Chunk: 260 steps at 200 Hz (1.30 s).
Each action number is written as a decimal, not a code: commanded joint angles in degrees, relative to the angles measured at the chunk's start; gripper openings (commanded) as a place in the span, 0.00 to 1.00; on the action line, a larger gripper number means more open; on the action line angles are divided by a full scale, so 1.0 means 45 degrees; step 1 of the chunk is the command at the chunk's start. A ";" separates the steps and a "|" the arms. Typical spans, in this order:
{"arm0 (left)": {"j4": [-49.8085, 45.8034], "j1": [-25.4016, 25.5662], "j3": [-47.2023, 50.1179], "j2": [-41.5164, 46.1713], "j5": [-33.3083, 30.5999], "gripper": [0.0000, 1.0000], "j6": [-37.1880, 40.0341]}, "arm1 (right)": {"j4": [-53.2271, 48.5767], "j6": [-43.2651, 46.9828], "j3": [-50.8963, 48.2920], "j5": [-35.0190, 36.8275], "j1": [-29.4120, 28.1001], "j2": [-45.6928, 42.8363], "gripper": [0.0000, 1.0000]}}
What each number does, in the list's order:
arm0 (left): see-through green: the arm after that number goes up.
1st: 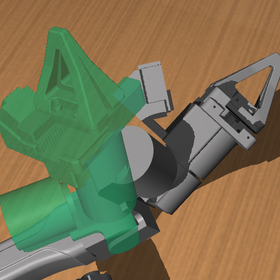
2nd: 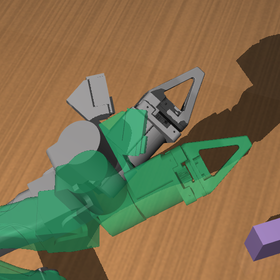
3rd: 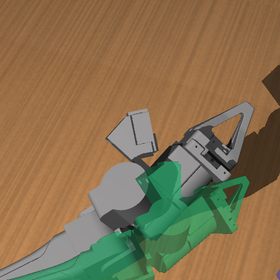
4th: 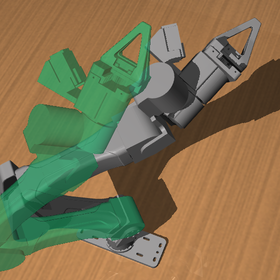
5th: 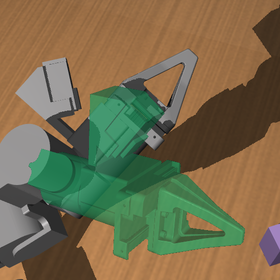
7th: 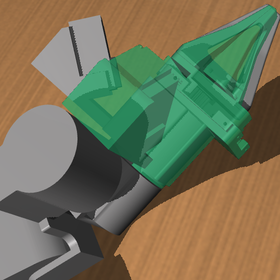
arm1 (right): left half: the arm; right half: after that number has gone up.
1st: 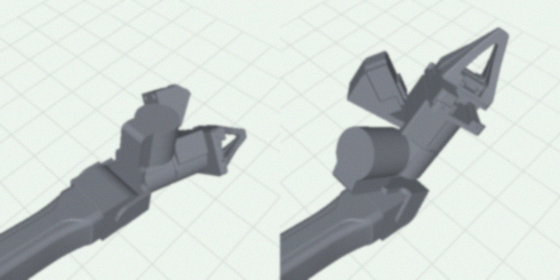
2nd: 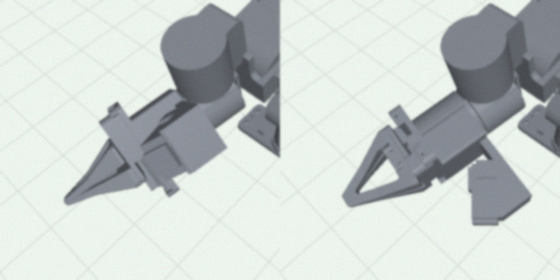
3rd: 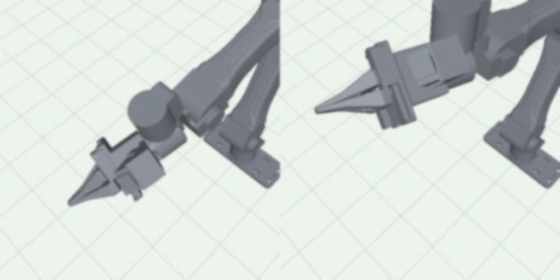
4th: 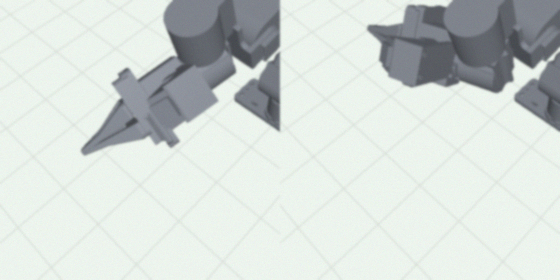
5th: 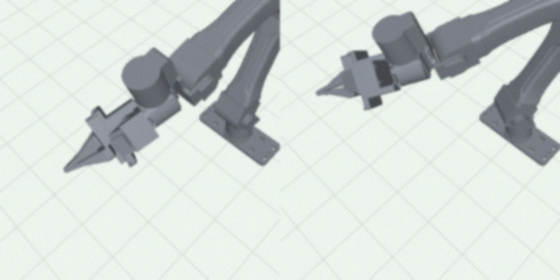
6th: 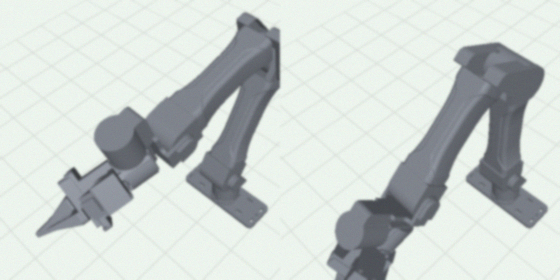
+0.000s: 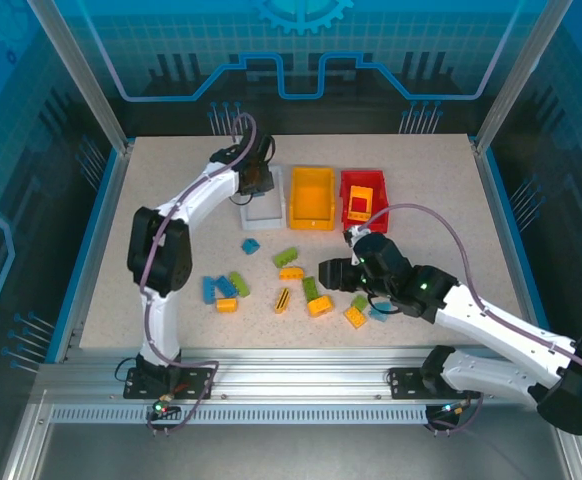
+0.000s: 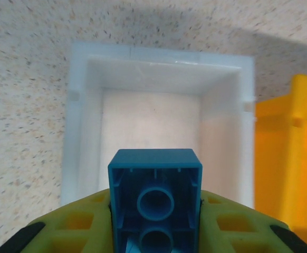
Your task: Sort the legos into containers by color
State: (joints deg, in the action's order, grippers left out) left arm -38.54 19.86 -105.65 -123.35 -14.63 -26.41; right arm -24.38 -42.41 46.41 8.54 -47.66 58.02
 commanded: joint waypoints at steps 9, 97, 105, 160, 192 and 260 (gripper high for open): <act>-0.0831 -0.0059 -0.0915 -0.0800 0.0495 0.24 0.0062 | 0.0145 -0.0222 -0.0052 0.0129 0.0317 -0.0039 0.62; -0.0771 0.0185 0.0098 0.1195 0.1218 0.59 -0.0378 | -0.3546 -0.0245 0.0481 0.2089 0.1800 0.0643 0.62; -0.0701 0.0233 0.0334 0.1569 0.1246 0.59 -0.0464 | -0.3720 0.0306 0.0641 0.2068 0.1796 0.1029 0.62; 0.0869 0.1937 0.4608 0.6272 0.1659 0.64 -0.1229 | -0.5265 0.1094 0.1674 0.2701 0.1842 0.3594 0.63; 0.2279 0.4683 0.7555 0.8678 0.2053 0.67 -0.1758 | -0.4571 0.0770 0.0461 0.1517 0.3454 0.3384 0.71; 0.4569 0.7517 1.1023 1.0921 0.2066 0.68 -0.4113 | -0.4632 0.3169 0.0643 0.0005 0.4941 0.5161 0.72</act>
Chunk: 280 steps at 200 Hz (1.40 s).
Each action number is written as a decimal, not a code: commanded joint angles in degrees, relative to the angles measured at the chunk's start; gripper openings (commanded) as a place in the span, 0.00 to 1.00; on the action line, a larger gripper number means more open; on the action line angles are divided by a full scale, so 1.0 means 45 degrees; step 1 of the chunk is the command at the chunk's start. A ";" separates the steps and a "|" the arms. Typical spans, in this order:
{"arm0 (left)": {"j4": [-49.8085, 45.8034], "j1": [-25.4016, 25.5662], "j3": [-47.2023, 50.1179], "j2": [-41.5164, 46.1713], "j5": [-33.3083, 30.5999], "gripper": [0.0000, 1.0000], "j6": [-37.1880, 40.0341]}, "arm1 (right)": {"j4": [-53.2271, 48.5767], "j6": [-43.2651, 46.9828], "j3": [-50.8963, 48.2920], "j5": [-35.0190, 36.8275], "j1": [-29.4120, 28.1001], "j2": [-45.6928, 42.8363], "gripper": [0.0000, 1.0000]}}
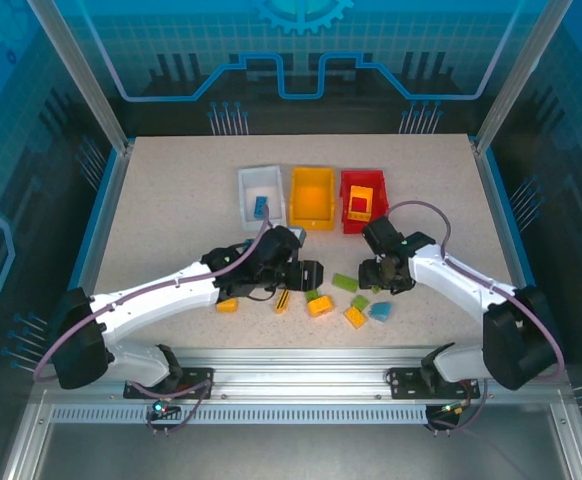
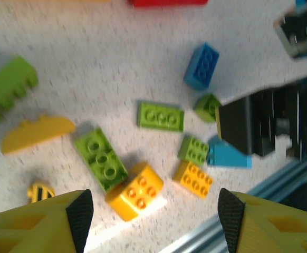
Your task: Sort the legos into containers by color
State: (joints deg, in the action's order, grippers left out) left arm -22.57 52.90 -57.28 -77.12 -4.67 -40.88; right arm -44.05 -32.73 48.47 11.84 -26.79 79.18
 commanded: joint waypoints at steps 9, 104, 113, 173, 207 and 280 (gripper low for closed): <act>0.0956 0.0182 0.0286 0.0695 -0.0183 0.68 -0.0904 | -0.0230 0.1170 0.0203 -0.0885 0.0364 0.0643 0.72; 0.0815 0.0237 0.0047 0.0864 -0.0272 0.68 -0.0756 | 0.0484 0.1783 0.0981 -0.0813 0.0874 0.2799 0.47; 0.0821 0.0241 0.0081 0.0887 -0.0274 0.68 -0.0776 | 0.0511 0.1836 0.1072 -0.0794 0.0904 0.2897 0.45; 0.0802 0.0289 0.0130 0.1153 -0.0393 0.68 -0.0798 | 0.0396 0.1754 0.1270 -0.0582 0.0805 0.2922 0.26; -0.0134 0.0334 0.0072 0.2504 -0.2153 0.67 -0.0759 | -0.0539 0.1005 0.2028 0.0009 -0.0488 0.0743 0.25; -0.2132 0.0240 -0.0260 0.3906 -0.5649 0.67 -0.0891 | 0.0166 -0.0020 0.9214 -0.0224 -0.1566 0.6279 0.22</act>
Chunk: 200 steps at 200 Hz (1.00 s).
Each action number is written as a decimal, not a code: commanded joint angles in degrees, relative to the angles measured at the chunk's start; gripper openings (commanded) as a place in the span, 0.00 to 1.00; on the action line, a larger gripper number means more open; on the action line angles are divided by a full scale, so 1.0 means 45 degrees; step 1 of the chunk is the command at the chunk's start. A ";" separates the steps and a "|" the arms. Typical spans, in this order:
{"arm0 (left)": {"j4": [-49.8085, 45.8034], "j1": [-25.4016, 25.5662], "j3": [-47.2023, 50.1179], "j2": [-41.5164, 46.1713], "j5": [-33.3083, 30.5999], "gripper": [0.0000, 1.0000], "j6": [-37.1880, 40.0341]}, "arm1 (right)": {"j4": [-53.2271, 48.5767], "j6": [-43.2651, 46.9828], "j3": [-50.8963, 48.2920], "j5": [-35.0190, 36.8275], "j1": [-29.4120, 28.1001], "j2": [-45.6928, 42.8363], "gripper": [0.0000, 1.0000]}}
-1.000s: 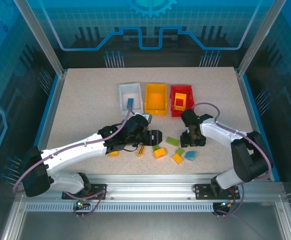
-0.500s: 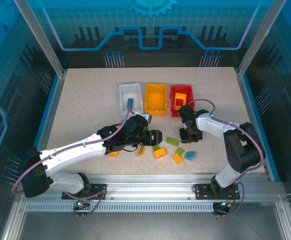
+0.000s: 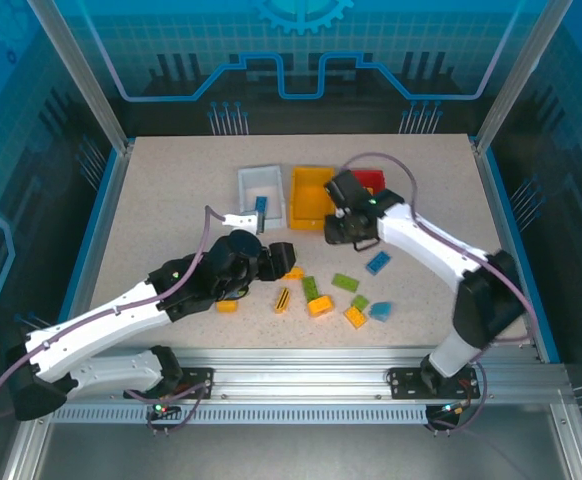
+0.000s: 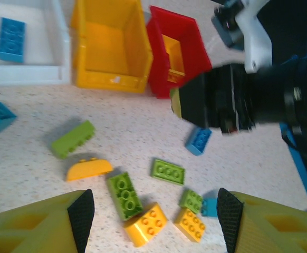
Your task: Sort the legos into containers by color
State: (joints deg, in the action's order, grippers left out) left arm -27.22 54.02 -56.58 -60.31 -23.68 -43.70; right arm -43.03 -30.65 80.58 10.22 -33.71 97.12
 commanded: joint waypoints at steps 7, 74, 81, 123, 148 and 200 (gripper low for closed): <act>-0.1231 -0.0011 -0.0397 0.0229 -0.1491 0.67 -0.0276 | -0.0405 -0.0501 0.3061 0.0231 -0.0023 0.3081 0.22; -0.2042 -0.0070 -0.0006 0.0676 -0.1651 0.67 -0.0581 | -0.2276 -0.1119 0.7998 0.0531 0.0343 0.7218 0.32; -0.2127 -0.0070 0.0014 0.0688 -0.1654 0.67 -0.0603 | -0.2280 -0.1108 0.8086 0.0486 0.0328 0.7245 0.36; -0.3045 -0.0322 -0.0237 0.0126 -0.1415 0.68 -0.0736 | -0.2299 -0.0923 0.8192 0.0268 0.0141 0.6777 0.51; -0.3582 -0.1335 -0.0225 -0.0333 -0.0447 0.69 -0.0759 | -0.2330 -0.0844 0.8098 0.0433 -0.0060 0.6118 0.52; -0.2491 -0.4414 -0.0126 -0.3254 0.2034 0.78 0.3364 | 0.0930 -0.0014 0.3427 0.0807 -0.1457 0.1868 0.53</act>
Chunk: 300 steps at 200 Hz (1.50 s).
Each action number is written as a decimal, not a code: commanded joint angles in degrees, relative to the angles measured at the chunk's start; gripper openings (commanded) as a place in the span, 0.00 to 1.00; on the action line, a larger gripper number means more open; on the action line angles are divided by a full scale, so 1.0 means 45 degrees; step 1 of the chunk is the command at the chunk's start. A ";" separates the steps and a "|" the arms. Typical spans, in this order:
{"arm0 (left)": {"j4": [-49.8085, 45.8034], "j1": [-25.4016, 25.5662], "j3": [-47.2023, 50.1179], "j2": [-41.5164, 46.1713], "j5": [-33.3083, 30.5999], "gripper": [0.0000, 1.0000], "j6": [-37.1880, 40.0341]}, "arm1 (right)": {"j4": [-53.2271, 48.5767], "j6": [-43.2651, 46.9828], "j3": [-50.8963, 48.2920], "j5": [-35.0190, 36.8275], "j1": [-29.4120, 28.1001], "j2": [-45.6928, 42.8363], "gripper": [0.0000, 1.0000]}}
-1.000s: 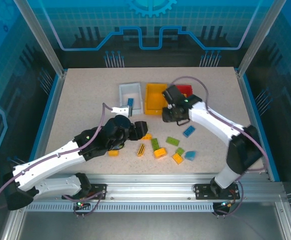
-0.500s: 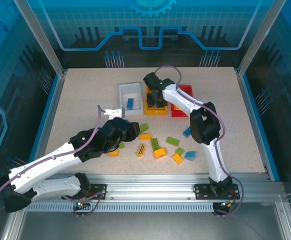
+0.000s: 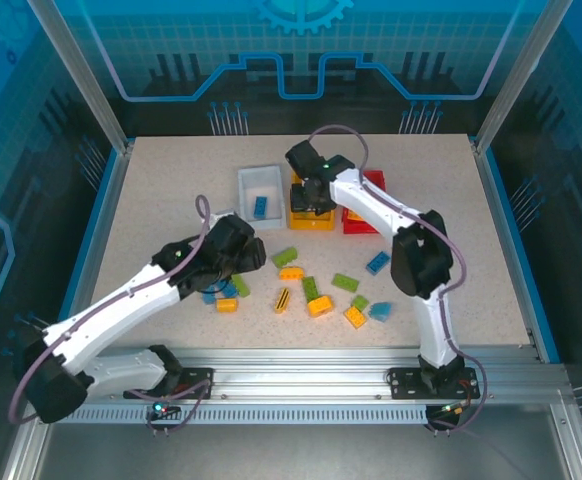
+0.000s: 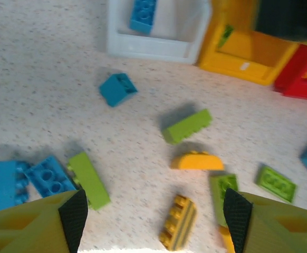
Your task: Sort the legos into containers by color
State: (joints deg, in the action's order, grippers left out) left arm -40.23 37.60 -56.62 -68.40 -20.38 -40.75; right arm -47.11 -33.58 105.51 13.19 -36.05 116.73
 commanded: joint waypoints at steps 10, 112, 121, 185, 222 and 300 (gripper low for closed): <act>0.0836 -0.1135 -0.0234 -0.2389 0.1672 0.79 0.3721 | 0.2641 0.0705 -0.3512 0.0137 -0.1287 -0.3497 0.55; 0.3679 -0.3080 -0.1359 -0.6879 0.2931 0.80 0.7843 | 0.4198 -0.1398 -0.9110 -0.0334 -0.3222 -0.7687 0.58; 0.3369 -0.3265 -0.1709 -0.7167 0.3203 0.80 0.7736 | 0.4128 -0.1424 -0.9112 -0.0325 -0.3246 -0.7819 0.58; 0.2428 -0.3475 -0.3006 -0.8502 0.3592 0.79 0.7764 | 0.3825 -0.1463 -0.9151 -0.0213 -0.3277 -0.8401 0.58; 0.2325 -0.3476 -0.2883 -0.8690 0.3996 0.73 0.7199 | 0.3776 -0.1480 -0.9278 -0.0160 -0.3216 -0.8579 0.58; 0.2347 -0.3243 -0.2629 -0.8711 0.3324 0.49 0.6022 | 0.3976 -0.1580 -0.9521 -0.0331 -0.3043 -0.8654 0.58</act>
State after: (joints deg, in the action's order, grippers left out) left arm -28.21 22.52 -68.75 -106.78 -3.81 -11.25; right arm -29.65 -39.70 63.57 11.70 -50.15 79.07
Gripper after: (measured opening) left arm 0.501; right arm 0.582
